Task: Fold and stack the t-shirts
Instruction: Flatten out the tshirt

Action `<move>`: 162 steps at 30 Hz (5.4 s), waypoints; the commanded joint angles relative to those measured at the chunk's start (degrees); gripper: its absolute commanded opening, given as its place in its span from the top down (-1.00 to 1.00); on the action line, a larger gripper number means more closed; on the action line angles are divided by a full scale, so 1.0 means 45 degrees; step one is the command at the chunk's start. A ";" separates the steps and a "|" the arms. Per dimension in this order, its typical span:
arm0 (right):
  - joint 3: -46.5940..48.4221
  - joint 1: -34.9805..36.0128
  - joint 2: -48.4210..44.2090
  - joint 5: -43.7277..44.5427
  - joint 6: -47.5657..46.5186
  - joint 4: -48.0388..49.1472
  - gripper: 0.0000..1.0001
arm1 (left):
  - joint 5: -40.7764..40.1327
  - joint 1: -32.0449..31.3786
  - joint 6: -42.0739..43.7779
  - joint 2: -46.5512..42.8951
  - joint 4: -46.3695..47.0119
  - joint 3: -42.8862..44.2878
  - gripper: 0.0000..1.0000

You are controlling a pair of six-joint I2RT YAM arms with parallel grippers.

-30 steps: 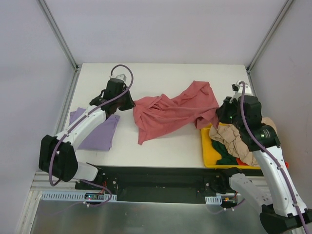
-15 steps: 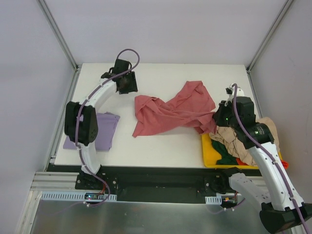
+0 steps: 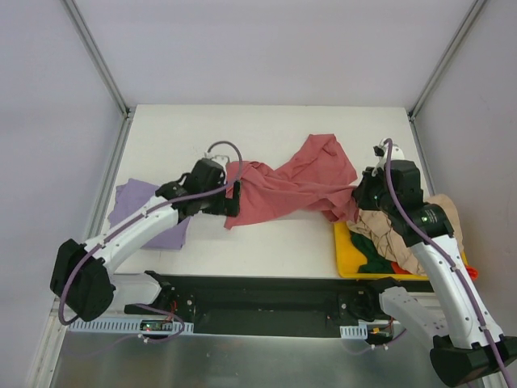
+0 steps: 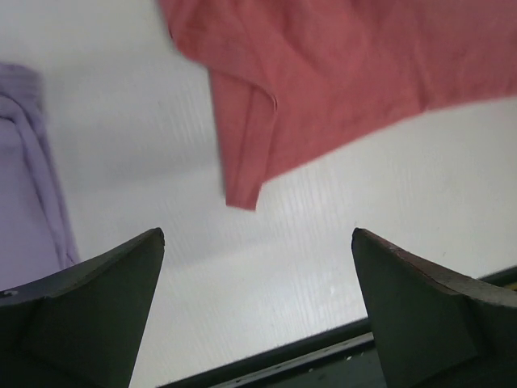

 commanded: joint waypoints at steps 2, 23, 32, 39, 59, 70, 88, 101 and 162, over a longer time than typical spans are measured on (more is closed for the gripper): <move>-0.0031 -0.0084 -0.0301 -0.0015 -0.0207 -0.0038 0.99 | -0.0973 -0.1364 -0.0047 -0.0935 0.0698 -0.2492 -0.98; -0.0286 -0.0104 -0.0165 0.0103 -0.0461 -0.0116 0.99 | -0.0681 -0.1952 0.1106 0.2580 0.2281 -0.2337 -0.11; -0.0325 -0.0104 -0.0457 0.0219 -0.0520 0.0040 0.99 | -0.1247 -0.2147 0.1223 0.2697 0.2301 -0.2181 -0.07; -0.0344 -0.0084 -0.0477 0.0103 -0.0598 -0.0018 0.99 | -0.1209 -0.2147 0.1359 0.3381 0.2301 -0.1596 0.37; 0.2073 -0.0143 -0.0555 0.0749 -0.0442 -0.0526 0.99 | 0.0375 -0.0254 -0.2545 -0.6164 0.2651 -0.1091 1.00; 1.0702 -0.0143 0.0576 -0.2335 -0.1672 -0.0956 0.99 | -0.2009 -0.0175 -0.1280 -0.7635 0.1754 0.6112 1.00; 1.5262 -0.0143 0.3112 -0.3513 -0.2080 0.0255 0.99 | -0.5750 -0.0175 0.1396 -0.4943 0.1148 1.0788 1.00; 1.3834 -0.0962 1.1545 -0.2218 -0.3235 0.0410 0.98 | -0.4553 0.4159 0.0657 0.4618 0.2457 0.8909 0.86; 0.8851 0.1967 1.6845 -0.0267 0.1259 0.0314 -0.92 | -0.1416 0.3731 -0.0769 1.1446 -0.1290 0.9143 -0.98</move>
